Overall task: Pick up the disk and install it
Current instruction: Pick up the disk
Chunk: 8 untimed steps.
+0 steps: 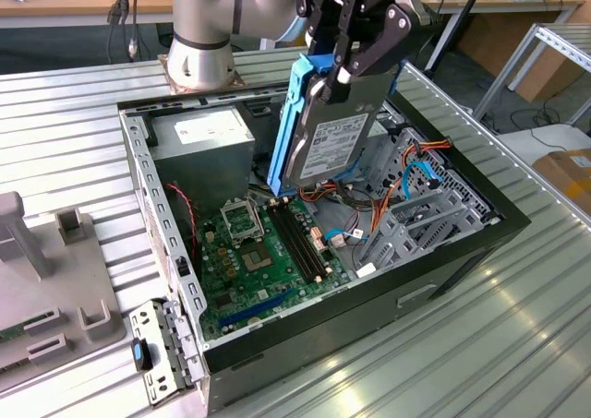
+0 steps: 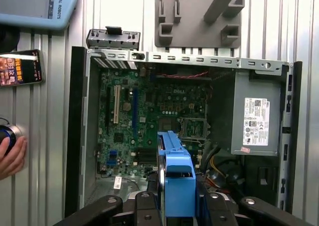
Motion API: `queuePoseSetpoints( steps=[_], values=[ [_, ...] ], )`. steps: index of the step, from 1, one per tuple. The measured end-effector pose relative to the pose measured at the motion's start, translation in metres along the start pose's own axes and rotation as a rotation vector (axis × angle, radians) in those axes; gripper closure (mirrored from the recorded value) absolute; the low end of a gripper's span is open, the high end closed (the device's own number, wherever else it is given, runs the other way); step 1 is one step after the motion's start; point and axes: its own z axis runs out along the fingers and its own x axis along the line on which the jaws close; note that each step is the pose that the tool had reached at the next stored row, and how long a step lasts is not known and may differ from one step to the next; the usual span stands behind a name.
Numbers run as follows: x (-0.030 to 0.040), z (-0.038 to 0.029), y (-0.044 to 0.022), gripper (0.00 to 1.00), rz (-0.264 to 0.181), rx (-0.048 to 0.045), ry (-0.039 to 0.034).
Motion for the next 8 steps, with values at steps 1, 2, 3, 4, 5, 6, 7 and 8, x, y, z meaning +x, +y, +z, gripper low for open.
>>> queuePoseSetpoints(
  steps=[1,2,3,4,5,6,7,8],
  values=[
    [0.003,0.0,-0.0003,0.64,0.0,0.0001,-0.0002],
    [0.0066,-0.0001,-0.0005,0.64,0.0,0.0001,-0.0003],
    [0.014,-0.0005,-0.0009,0.64,0.0,0.0,-0.0001],
    [0.0195,-0.0006,-0.001,0.64,0.0,0.0001,-0.0002],
    [0.0271,-0.0009,-0.0009,0.64,0.0,0.0001,-0.0002],
    [0.0333,-0.0012,-0.0009,0.64,0.0,0.0001,-0.0002],
    [0.0377,-0.0013,-0.0008,0.64,0.0,0.0001,-0.0002],
    [0.0399,-0.0015,-0.0008,0.64,0.0,0.0,-0.0001]
  ],
)
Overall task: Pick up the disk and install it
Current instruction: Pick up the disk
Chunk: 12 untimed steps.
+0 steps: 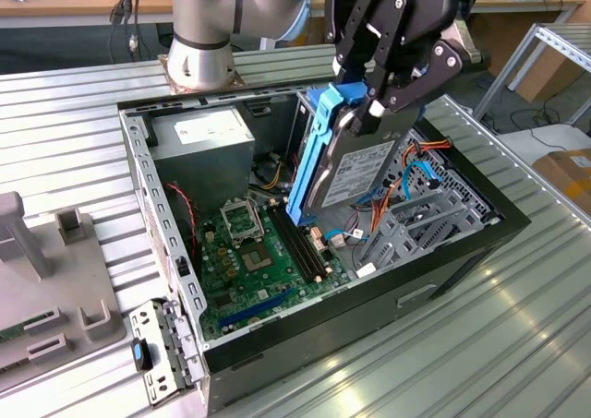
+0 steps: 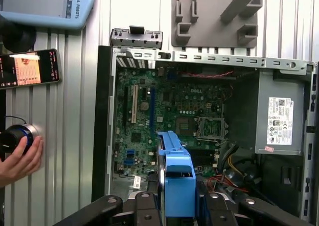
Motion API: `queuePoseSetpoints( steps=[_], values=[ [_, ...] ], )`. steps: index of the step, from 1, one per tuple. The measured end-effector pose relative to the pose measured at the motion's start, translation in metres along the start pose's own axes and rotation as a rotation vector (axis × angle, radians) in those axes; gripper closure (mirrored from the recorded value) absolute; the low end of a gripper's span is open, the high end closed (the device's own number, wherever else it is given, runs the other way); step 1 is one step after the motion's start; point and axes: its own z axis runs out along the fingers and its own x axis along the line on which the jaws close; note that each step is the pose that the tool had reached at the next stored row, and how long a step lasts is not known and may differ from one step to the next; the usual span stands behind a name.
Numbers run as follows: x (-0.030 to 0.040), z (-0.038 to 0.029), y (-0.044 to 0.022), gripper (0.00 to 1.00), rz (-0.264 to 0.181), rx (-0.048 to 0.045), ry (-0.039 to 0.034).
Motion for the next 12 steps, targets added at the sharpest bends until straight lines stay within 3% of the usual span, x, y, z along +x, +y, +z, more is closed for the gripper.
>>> queuePoseSetpoints(
  steps=[3,12],
  values=[
    [0.0029,-0.0001,0.0002,0.64,0.0,0.0001,-0.0001],
    [0.0036,-0.0004,-0.0238,0.64,0.0,0.0,0.0]
  ],
)
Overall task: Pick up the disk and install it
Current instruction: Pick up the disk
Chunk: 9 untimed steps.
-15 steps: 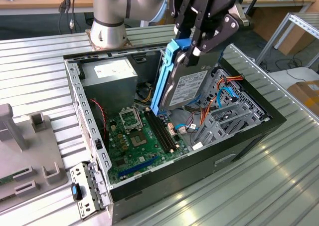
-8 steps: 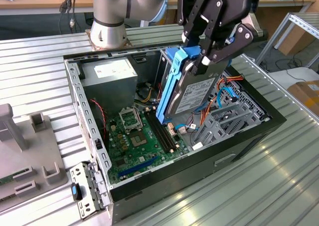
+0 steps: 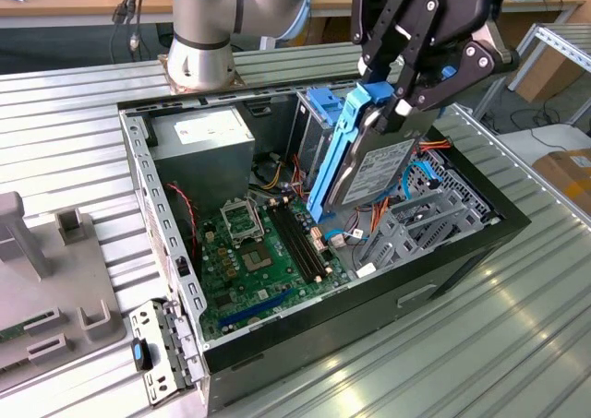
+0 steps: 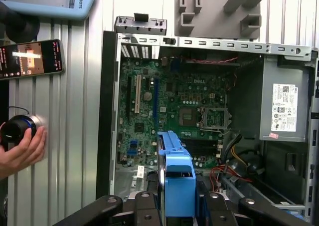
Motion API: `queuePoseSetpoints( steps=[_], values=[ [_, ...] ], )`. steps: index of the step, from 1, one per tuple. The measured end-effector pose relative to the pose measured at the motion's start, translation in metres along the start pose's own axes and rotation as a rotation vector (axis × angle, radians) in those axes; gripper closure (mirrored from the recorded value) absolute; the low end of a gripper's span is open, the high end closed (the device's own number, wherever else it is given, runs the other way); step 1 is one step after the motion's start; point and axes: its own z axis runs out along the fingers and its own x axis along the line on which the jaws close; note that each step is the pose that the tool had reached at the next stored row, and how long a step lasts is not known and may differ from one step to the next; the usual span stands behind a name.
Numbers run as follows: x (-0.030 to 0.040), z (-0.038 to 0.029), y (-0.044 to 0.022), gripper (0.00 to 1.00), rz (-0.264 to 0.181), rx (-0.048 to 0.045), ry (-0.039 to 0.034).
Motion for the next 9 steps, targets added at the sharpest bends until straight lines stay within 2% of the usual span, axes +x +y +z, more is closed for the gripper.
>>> queuePoseSetpoints(
  steps=[4,7,8,9],
  values=[
    [0.0017,-0.0001,-0.0049,0.64,0.0,0.0,0.0002],
    [0.018,-0.0007,-0.0095,0.64,0.0,0.0001,0.0002],
    [0.0222,-0.0009,-0.01,0.64,0.0,0.0001,0.0002],
    [0.0234,-0.0009,-0.0101,0.64,0.0,0.0001,0.0002]
  ],
)
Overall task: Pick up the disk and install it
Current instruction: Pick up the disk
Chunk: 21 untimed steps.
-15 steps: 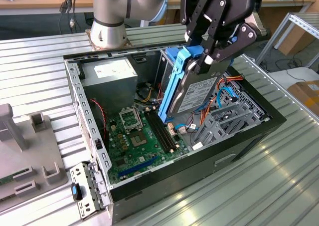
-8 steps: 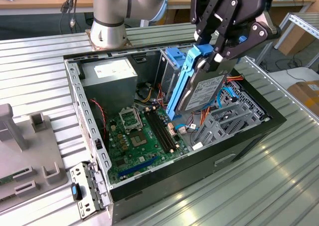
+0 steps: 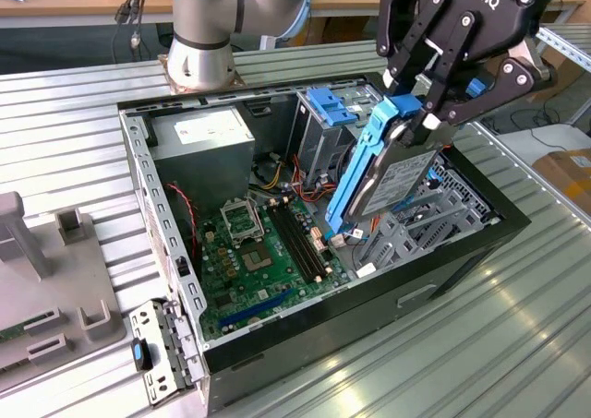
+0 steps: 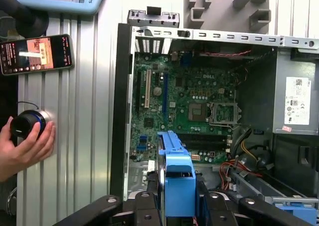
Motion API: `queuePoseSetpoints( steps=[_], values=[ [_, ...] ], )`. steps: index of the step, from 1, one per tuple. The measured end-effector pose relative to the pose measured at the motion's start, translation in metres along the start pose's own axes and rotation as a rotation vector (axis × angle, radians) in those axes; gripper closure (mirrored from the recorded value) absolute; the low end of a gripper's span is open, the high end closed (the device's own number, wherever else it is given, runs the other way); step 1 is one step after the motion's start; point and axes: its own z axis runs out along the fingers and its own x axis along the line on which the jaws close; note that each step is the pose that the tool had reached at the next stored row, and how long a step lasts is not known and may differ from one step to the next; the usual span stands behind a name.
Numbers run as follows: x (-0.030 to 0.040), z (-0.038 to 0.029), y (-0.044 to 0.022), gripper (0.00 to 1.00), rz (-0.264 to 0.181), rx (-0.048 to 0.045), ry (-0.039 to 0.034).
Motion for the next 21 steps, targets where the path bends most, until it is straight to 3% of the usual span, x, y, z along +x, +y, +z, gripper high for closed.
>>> queuePoseSetpoints(
  steps=[2,5,14,17,21],
  values=[
    [0.0001,0.0,0.0,0.64,0.0,0.0,0.0],
    [0.0004,0.0001,-0.0105,0.64,0.0,0.0,-0.0002],
    [0.0012,-0.0005,-0.0526,0.64,0.0,-0.0001,0.0001],
    [0.0014,-0.0005,-0.0603,0.64,0.0,-0.0001,0.0],
    [0.0019,-0.0006,-0.0838,0.64,0.0,-0.0001,0.0004]
  ],
)
